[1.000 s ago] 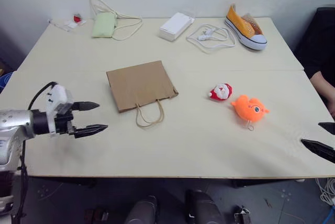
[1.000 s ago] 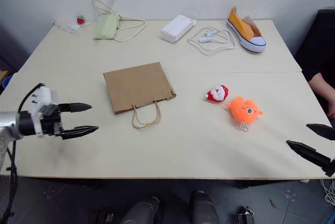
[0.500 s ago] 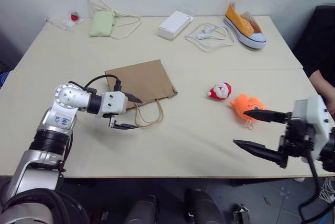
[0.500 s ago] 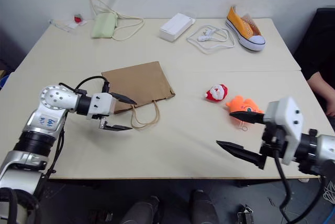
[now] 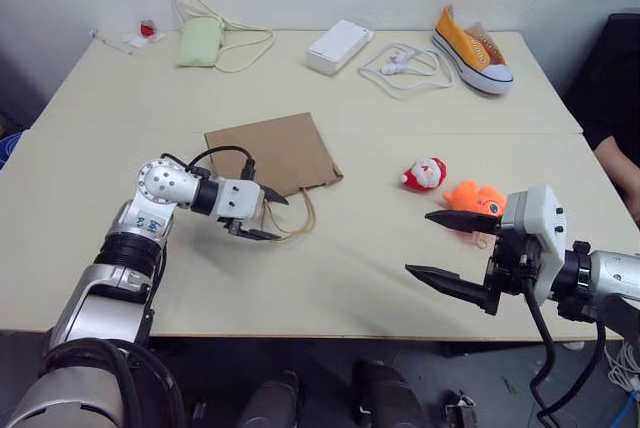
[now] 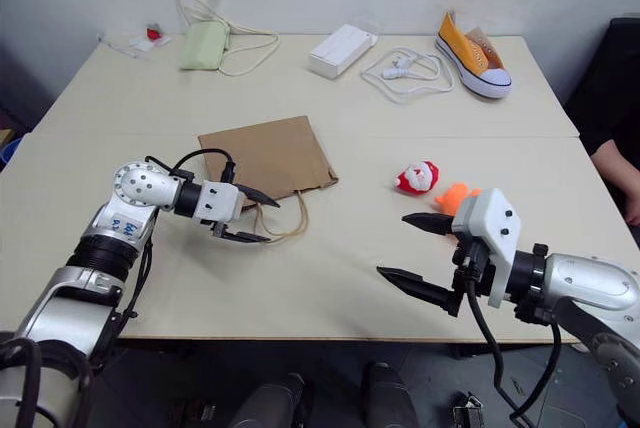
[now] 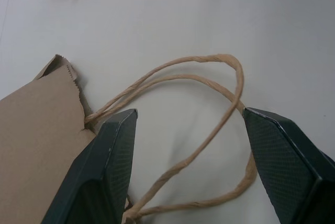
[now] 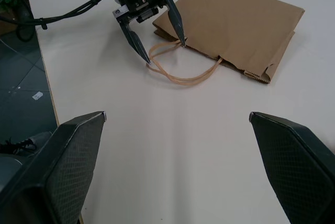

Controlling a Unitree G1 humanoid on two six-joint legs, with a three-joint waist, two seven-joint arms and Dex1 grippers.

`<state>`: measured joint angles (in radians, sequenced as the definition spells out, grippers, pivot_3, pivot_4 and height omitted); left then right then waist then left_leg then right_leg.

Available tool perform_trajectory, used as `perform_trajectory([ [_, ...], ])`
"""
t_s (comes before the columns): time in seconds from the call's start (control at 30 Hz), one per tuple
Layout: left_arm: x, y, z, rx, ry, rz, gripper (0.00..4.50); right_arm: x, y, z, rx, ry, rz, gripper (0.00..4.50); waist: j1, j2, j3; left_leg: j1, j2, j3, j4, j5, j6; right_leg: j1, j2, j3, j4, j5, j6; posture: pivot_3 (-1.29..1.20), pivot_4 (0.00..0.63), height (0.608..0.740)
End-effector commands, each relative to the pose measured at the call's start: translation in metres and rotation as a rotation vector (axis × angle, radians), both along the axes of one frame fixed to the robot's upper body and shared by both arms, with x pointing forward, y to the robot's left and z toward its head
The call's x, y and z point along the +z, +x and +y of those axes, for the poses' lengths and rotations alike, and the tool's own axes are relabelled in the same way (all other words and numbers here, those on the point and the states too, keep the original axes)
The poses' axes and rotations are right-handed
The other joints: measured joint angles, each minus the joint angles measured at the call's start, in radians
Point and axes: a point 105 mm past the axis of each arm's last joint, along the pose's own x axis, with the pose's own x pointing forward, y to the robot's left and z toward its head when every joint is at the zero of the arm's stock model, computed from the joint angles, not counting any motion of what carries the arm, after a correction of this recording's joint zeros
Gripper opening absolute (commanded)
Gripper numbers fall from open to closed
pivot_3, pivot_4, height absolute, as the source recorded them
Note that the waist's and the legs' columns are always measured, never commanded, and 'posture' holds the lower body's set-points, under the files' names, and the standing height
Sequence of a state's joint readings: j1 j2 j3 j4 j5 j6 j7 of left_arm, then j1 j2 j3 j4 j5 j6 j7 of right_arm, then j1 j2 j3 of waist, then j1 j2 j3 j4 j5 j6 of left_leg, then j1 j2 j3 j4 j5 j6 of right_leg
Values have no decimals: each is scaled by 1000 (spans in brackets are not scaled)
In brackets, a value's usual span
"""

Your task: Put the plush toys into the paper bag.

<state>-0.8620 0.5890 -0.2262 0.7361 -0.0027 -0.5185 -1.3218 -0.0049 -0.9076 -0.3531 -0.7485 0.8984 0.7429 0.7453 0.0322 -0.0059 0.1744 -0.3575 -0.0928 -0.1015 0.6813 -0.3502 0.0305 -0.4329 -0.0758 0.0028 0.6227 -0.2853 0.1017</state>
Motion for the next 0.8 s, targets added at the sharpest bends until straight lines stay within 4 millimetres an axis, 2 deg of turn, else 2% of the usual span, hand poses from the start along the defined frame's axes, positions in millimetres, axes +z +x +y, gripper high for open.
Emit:
perform_trajectory([
  [0.03, 8, 5, -5, -11, -8, -32, 2747, 7, -4, 8, 31, 16, -36, 4500, 0, 0, 0, 0, 0, 0, 0, 0, 0, 0, 0, 0, 0, 0, 0, 0, 150, 740],
  [0.17, 9, 9, -7, 17, -42, -6, 1473, 5, -4, 9, 20, 27, -31, 4500, -3, 0, 0, 0, 0, 0, 0, 0, 0, 0, 0, 0, 0, 0, 0, 0, 150, 740],
  [0.3, 23, 7, -12, 68, -199, 169, 130, 2, -1, 10, -1, 36, -33, 4500, -4, 0, 0, 0, 0, 0, 0, 0, 1, 0, 0, 0, 3, 0, 0, 0, 150, 740],
  [0.37, 34, 5, -14, 90, -287, 266, 22, 1, 2, 11, -15, 43, -35, 4500, -6, -1, 1, -1, 0, 0, 1, 0, 1, -1, 0, 0, 4, 0, 0, 0, 150, 740],
  [0.47, 71, -17, -16, 20, -482, 525, 22, -1, 14, 11, -70, 76, -39, 4500, -8, -1, 1, -1, 0, 0, 1, 0, 1, -1, 0, 0, 5, 0, 0, 0, 150, 740],
  [0.5, 79, -23, -17, 4, -517, 588, 1, -1, 18, 12, -82, 88, -41, 4311, -11, -2, 1, -3, 0, 0, 1, 0, 1, -3, 0, 1, 5, 0, 0, 0, 150, 740],
  [0.57, 88, -22, -20, 30, -573, 618, 0, -1, 21, 16, -69, 104, -34, 3881, -11, -1, 1, -5, 0, 0, 2, 0, 0, -6, 0, 1, 6, 0, 0, 0, 150, 740],
  [0.67, 97, -21, -25, 54, -632, 645, 0, -5, 29, 27, -48, 103, -25, 2827, -10, -1, 1, -5, 0, 1, 2, 0, 0, -8, 1, 2, 6, 0, 0, 0, 150, 740],
  [0.8, 96, -26, -32, 45, -637, 652, 0, -12, 48, 38, -47, 84, -29, 1440, -10, -1, 1, -10, 0, 1, 4, 1, -1, -12, 1, 2, 6, 0, 0, 0, 150, 740],
])
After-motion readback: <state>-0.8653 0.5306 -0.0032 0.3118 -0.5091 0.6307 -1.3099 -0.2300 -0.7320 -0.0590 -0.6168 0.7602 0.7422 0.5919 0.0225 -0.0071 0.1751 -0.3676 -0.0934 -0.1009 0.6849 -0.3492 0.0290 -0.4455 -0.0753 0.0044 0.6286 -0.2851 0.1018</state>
